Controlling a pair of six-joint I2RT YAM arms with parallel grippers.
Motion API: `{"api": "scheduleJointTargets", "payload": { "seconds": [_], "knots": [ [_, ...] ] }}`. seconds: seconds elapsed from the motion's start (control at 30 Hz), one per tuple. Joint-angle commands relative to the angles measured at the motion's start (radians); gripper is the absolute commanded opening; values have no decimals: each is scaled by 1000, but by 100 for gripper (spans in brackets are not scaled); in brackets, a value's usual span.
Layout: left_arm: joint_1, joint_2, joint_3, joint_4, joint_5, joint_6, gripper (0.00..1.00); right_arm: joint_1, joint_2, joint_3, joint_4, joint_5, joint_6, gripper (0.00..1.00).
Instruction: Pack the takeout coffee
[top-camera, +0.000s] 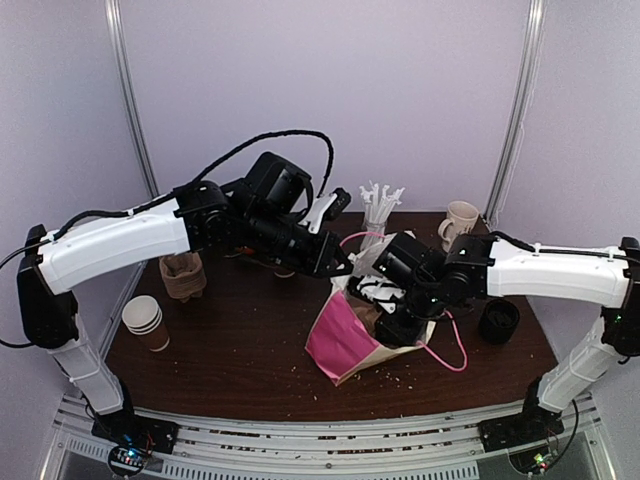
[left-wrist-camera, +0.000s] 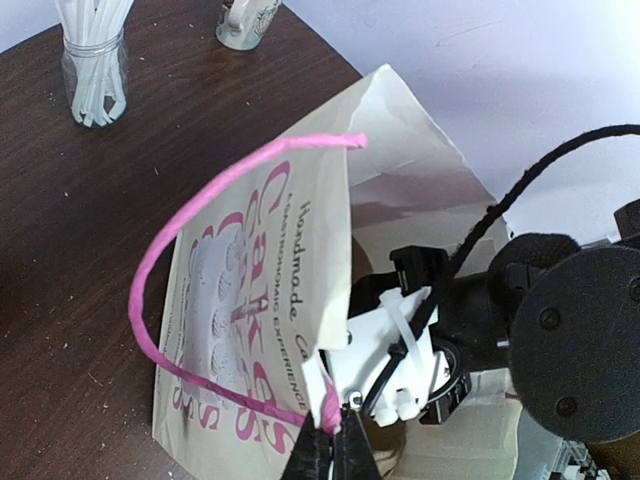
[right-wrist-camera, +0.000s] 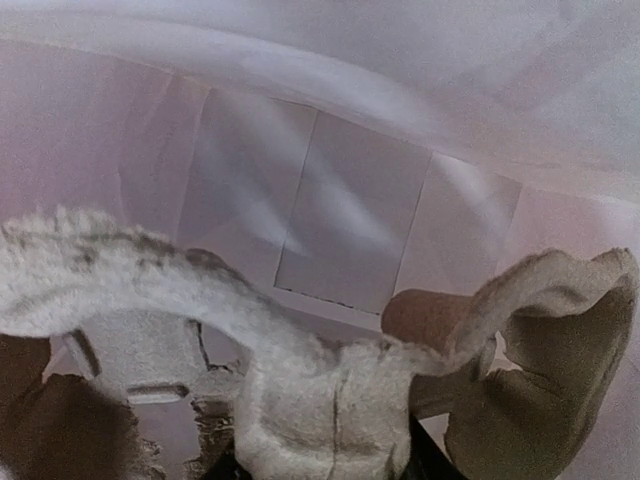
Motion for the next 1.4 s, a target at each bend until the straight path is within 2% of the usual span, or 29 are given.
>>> {"api": "scheduleJointTargets", "payload": {
  "seconds": [0.0,0.23,0.57,1.37],
  "knots": [
    [-13,-28,-14,104,63,5,0,8,51,27,32,29,44,36],
    [-13,-30,-17,107,69,9,0,1,118,60,26,29,77,36],
    [-13,-27,-31,118,82,9,0,-13,175,62,102,26,121,37],
    [-11,-30,-71,132,82,10,0,-24,317,6,234,-12,175,40]
  ]
}}
